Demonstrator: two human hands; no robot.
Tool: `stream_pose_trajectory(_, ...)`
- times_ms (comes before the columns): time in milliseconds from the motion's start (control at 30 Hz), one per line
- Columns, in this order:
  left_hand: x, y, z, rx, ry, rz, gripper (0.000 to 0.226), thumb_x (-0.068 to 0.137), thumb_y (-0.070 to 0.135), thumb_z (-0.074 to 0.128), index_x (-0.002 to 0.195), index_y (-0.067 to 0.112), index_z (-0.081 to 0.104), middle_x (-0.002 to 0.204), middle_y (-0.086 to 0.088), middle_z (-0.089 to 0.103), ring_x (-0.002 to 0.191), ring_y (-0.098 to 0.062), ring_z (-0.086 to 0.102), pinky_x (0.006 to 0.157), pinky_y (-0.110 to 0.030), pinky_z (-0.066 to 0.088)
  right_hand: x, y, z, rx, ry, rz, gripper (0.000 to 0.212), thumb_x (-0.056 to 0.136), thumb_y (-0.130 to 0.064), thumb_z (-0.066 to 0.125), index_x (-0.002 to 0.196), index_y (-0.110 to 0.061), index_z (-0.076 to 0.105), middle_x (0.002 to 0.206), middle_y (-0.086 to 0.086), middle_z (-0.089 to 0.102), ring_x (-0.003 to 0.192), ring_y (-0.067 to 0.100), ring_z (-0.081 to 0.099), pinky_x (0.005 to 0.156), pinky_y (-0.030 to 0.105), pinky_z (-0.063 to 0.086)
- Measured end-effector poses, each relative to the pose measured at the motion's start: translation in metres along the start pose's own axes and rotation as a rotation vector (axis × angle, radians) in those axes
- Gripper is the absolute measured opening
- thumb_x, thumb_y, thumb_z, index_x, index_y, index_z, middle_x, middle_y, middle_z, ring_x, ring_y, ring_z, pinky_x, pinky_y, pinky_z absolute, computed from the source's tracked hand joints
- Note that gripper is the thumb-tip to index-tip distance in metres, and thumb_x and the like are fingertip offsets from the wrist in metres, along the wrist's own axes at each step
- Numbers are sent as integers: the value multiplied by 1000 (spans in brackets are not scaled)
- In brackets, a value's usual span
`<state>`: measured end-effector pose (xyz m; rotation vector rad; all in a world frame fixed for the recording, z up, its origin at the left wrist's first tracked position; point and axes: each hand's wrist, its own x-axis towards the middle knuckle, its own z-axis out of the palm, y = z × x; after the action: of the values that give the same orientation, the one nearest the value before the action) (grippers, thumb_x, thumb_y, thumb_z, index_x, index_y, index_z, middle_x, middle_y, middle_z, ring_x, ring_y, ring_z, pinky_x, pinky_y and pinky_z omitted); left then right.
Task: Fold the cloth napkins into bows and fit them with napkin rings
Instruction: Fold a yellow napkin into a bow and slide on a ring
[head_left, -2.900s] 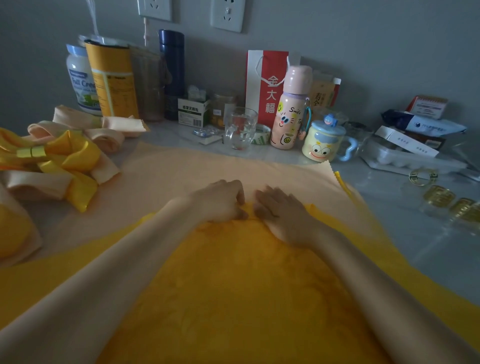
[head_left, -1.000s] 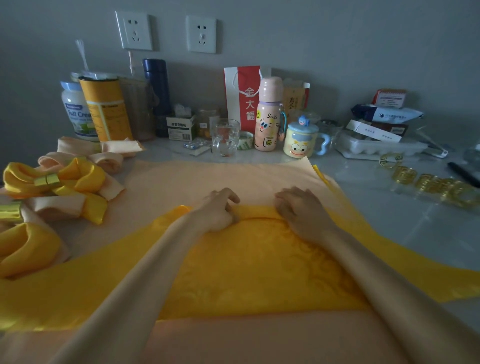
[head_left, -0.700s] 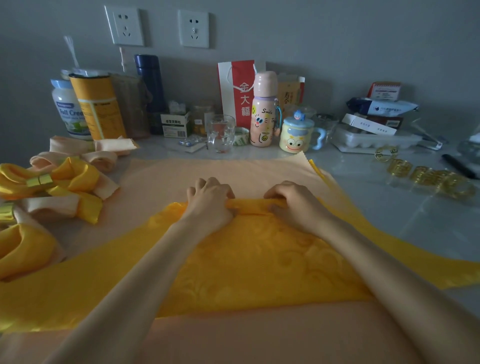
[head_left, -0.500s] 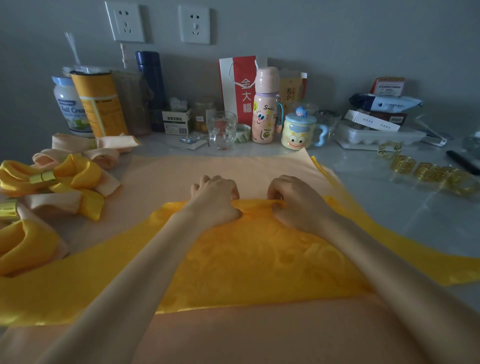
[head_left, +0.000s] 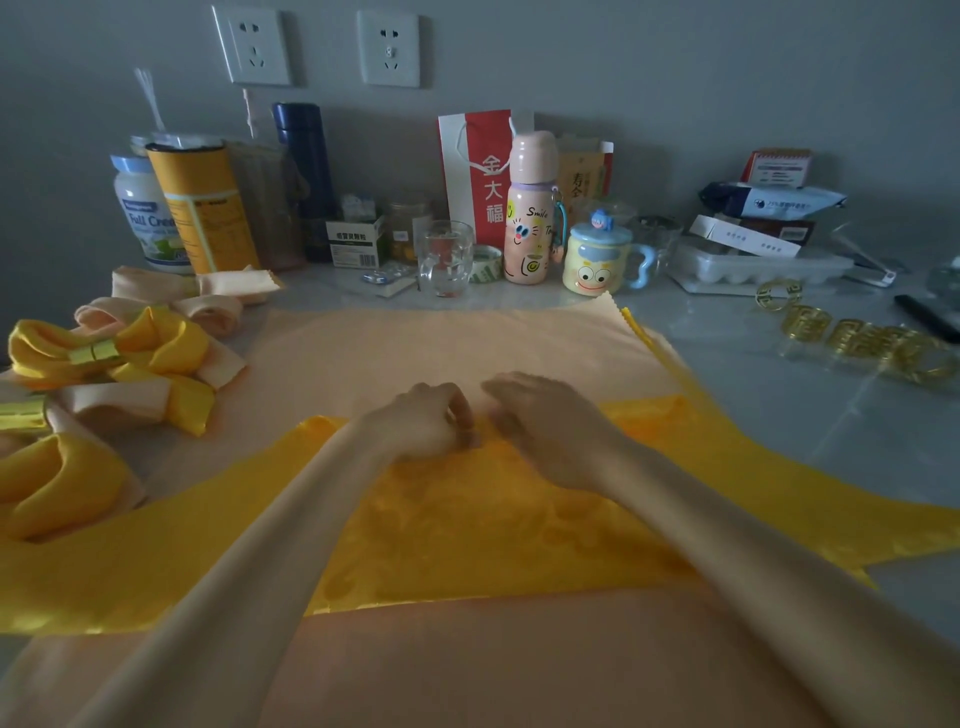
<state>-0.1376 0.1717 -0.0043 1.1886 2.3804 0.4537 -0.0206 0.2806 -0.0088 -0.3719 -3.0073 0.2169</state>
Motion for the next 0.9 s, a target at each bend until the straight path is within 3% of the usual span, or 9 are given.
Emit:
stream_pose_trajectory(67, 1, -2, 3, -9, -2, -16, 24, 90, 38, 58, 107, 24, 48, 112, -5, 43, 111, -27, 46, 88, -33, 42, 2, 2, 15, 27, -163, 12, 48, 103, -34, 20, 148, -18, 23, 156, 4, 19, 144, 19, 13, 116, 33, 9)
stream_pose_trajectory(133, 0, -5, 5, -51, 10, -17, 22, 90, 38, 59, 103, 27, 47, 111, -4, 41, 113, -27, 44, 95, -36, 41, 1, 10, 18, 36, -215, 84, 55, 101, -44, 16, 151, -23, 10, 159, 1, 2, 146, 16, -2, 117, 34, -2)
stream_pose_trajectory(367, -3, -8, 9, -165, 124, 15, 20, 89, 31, 62, 104, 22, 53, 109, -2, 37, 117, -23, 43, 104, -35, 36, -10, 52, 6, 1, -233, 282, 60, 99, -50, 10, 151, -22, 0, 159, -3, -7, 146, 13, -7, 116, 36, -5)
stream_pose_trajectory(433, -5, -7, 9, -165, 154, 8, 22, 88, 32, 62, 106, 21, 54, 112, -3, 40, 119, -24, 42, 104, -36, 35, -14, 60, 1, -14, -209, 346, 60, 99, -50, 12, 151, -19, 7, 159, 0, -1, 146, 16, -2, 117, 40, -2)
stream_pose_trajectory(533, -8, -5, 15, -160, 219, -13, 30, 88, 34, 61, 115, 22, 53, 121, -6, 42, 121, -26, 39, 105, -34, 32, -23, 54, -3, -90, -22, 335, 52, 101, -42, 24, 141, -12, 34, 153, 7, 27, 142, 22, 18, 116, 42, 9)
stream_pose_trajectory(600, -12, -1, 17, -120, 248, -11, 40, 91, 35, 58, 127, 22, 49, 129, -8, 38, 125, -29, 33, 108, -37, 27, -28, 42, -4, 18, 82, 231, 43, 102, -32, 31, 141, -14, 38, 150, 6, 34, 139, 22, 28, 114, 37, 18)
stream_pose_trajectory(667, -14, 1, 17, -52, 261, 11, 42, 94, 36, 52, 132, 22, 47, 133, -9, 33, 128, -29, 28, 109, -38, 22, -32, 34, -4, 165, 71, 194, 42, 101, -28, 37, 141, -15, 40, 147, 4, 40, 134, 24, 37, 110, 35, 28)
stream_pose_trajectory(767, -18, 0, 16, 72, 261, 26, 39, 96, 38, 47, 131, 24, 49, 135, -7, 34, 128, -27, 26, 108, -37, 18, -34, 34, -1, 161, 55, 157, 42, 97, -27, 49, 136, -14, 47, 141, 3, 47, 128, 20, 44, 107, 33, 33)
stream_pose_trajectory(900, -17, 1, 15, 185, 330, 55, 35, 97, 38, 46, 127, 22, 50, 134, -5, 40, 127, -26, 29, 105, -37, 20, -33, 33, 0, 240, 191, 194, 36, 89, -24, 61, 124, -16, 58, 128, 2, 56, 118, 20, 51, 104, 38, 37)
